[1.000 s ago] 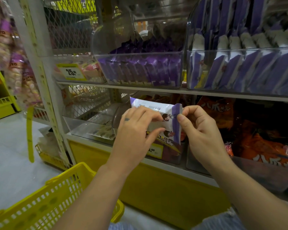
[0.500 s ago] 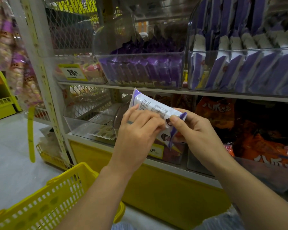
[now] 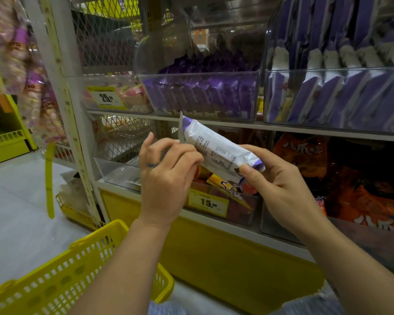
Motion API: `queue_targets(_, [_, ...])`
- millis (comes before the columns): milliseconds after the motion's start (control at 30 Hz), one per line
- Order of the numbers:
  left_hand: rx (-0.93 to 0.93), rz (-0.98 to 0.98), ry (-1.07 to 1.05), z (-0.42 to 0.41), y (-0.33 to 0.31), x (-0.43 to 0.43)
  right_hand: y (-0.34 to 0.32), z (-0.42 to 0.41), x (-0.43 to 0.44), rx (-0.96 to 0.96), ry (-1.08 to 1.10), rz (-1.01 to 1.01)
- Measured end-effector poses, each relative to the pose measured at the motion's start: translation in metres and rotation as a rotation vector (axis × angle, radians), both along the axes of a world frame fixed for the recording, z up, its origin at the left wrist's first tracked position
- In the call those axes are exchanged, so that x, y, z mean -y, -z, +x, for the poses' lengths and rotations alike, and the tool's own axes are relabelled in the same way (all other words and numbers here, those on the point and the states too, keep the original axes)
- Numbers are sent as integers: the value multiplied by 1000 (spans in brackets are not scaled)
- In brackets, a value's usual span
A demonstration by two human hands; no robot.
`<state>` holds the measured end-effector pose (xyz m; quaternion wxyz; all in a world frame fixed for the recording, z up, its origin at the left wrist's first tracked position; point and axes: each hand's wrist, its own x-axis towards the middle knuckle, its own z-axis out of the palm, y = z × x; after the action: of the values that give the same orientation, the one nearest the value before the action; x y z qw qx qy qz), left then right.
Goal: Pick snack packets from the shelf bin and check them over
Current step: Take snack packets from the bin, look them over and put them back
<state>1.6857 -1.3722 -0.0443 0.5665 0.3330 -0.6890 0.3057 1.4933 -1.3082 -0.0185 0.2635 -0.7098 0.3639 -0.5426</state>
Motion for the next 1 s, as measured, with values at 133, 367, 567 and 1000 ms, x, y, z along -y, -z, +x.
queue_targets(133, [-22, -26, -33, 10, -1, 5, 0, 1, 0, -18, -16, -11])
queue_targets(367, [-42, -19, -53, 13, -5, 2, 0, 7, 0, 10, -39, -31])
queue_targets(567, [-320, 242, 171, -3, -22, -18, -2, 8, 0, 196, -17, -17])
queue_targets(1000, [-360, 670, 805, -65, -99, -62, -88, 14, -13, 856, -227, 127])
